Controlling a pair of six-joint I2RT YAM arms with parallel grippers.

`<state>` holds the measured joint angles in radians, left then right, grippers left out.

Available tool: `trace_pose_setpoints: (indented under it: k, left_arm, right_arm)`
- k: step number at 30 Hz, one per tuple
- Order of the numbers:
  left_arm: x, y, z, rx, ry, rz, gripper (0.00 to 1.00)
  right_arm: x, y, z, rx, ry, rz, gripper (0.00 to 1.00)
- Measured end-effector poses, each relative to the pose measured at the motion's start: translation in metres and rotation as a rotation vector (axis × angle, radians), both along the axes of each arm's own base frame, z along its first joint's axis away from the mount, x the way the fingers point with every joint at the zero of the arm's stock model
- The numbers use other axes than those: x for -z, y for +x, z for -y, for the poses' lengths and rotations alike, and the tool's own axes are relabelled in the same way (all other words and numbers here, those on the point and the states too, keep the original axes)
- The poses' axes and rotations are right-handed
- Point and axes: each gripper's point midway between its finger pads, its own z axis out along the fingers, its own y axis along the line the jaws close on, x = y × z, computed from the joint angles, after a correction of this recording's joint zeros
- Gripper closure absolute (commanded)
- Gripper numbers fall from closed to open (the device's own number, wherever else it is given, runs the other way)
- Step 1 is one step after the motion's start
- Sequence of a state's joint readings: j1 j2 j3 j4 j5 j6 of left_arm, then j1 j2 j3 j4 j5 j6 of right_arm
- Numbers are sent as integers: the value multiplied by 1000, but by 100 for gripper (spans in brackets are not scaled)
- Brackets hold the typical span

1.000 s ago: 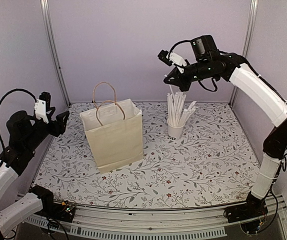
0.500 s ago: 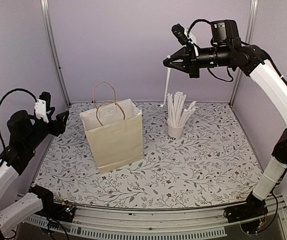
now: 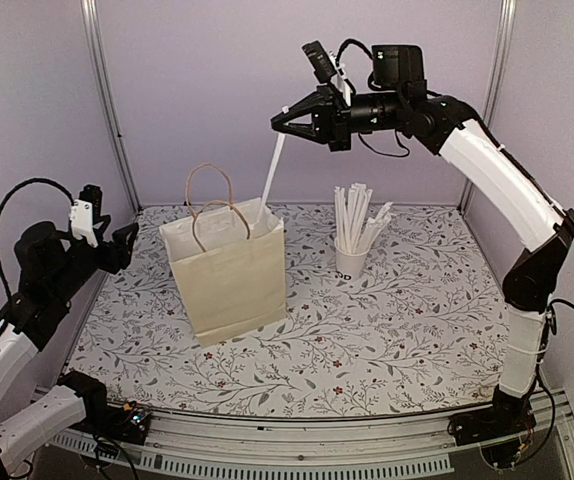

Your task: Pack the takeout coffee

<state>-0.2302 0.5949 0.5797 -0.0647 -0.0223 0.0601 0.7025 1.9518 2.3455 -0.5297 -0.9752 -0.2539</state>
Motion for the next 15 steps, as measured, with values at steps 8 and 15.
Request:
trace_pose_setpoints:
  k: [8, 15]
  left_arm:
    - [1, 0, 1, 8, 0, -2, 27]
    - [1, 0, 1, 10, 0, -2, 27]
  right_arm:
    - [64, 6, -63, -104, -48, -179, 100]
    - [78, 6, -89, -163, -18, -301, 100]
